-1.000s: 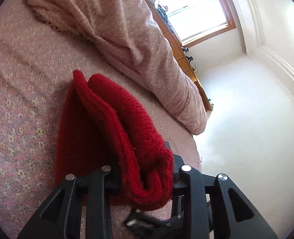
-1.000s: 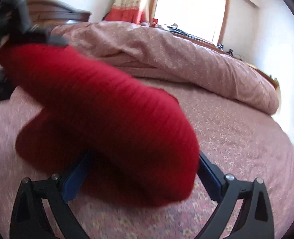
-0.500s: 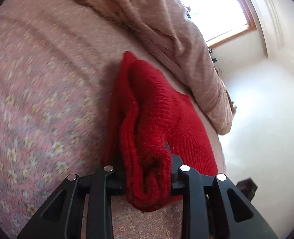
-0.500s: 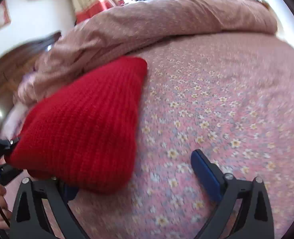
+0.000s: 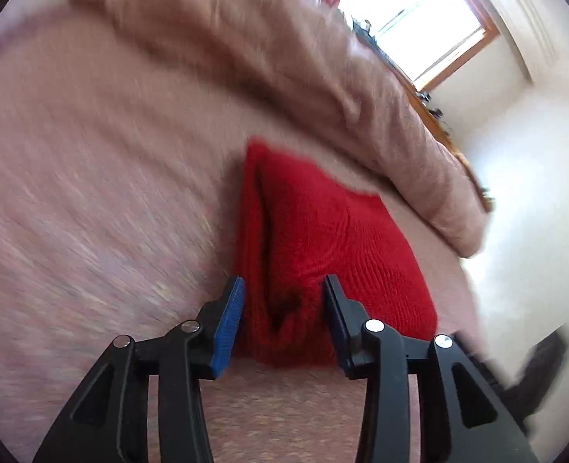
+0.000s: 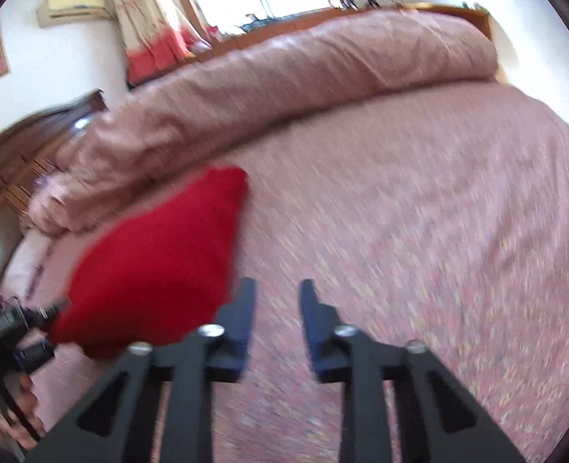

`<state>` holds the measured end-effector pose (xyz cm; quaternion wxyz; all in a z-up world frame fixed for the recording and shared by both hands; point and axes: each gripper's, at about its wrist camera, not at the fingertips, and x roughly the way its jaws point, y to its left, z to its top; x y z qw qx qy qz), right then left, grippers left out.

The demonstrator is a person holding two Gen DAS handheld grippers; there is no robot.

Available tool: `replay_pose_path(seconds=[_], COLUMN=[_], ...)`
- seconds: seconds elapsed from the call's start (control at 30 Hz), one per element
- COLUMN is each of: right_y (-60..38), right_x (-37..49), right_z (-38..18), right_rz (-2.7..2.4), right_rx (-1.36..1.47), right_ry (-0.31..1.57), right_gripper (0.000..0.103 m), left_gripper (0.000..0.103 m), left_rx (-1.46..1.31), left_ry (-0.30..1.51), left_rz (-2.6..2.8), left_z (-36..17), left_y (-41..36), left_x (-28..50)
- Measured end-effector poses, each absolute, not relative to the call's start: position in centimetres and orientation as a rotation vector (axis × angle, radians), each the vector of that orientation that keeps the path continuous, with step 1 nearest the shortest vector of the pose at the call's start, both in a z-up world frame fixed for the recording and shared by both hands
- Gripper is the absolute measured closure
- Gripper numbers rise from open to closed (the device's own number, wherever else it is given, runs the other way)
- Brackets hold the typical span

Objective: Fold small clothes

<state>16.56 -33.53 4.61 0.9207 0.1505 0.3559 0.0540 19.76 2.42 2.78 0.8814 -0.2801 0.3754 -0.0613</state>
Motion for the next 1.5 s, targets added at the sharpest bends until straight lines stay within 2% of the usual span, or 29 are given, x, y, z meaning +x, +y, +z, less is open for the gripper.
replay_pose_path(seconds=[0.1,0.17,0.23,0.43,0.5,0.6,0.93,1.1,1.2,1.3,1.5], right_y=[-30.1,-27.8,-25.9,-24.4,-24.8,-23.7,-25.2,-24.6,-25.0,-24.9,-25.0], right_x=[17.5,17.8,18.8,22.1,21.1,19.8,20.8,21.0,20.8,20.7,20.8], right_z=[7.7,8.8,8.9,3.5,1.4,-0.2,-0.1,0.2,-0.1,-0.1,0.9], right_rz=[0.278,0.344,0.396,0.409,0.36,0.326,0.394,0.394,0.4,0.4,0.419], right_rx=[0.288,0.241,0.211,0.258,0.265,0.182,0.289,0.248,0.28,0.276,0.27], right_ry=[0.66,0.622,0.631,0.787,0.775,0.71,0.786,0.787,0.774,0.77,0.778], right_gripper=[0.095,0.095,0.098,0.103,0.103,0.103,0.103,0.103,0.103,0.103,0.103], left_gripper=[0.069,0.07,0.087,0.095,0.095,0.095,0.095,0.094,0.092,0.086,0.085], left_rx=[-0.408,-0.399,-0.408,-0.312,-0.211,-0.172,-0.274,-0.353,-0.478,-0.577,-0.466], left_ry=[0.615,0.565,0.612,0.767,0.861,0.853,0.829,0.82,0.855,0.844,0.817], left_rz=[-0.127,-0.17,-0.192,-0.194,-0.213,-0.202,-0.244,-0.29,-0.333,-0.394,-0.295], left_z=[6.7,7.3,6.7,2.4,0.2,-0.1,0.0,0.2,-0.1,-0.3,1.8], left_y=[0.3,-0.6,-1.5,-3.7,-4.9,-5.3,-3.9,-3.0,-1.4,0.0,-0.3], left_x=[18.6,19.0,20.8,23.1,24.1,23.7,23.2,23.0,23.3,23.1,21.8])
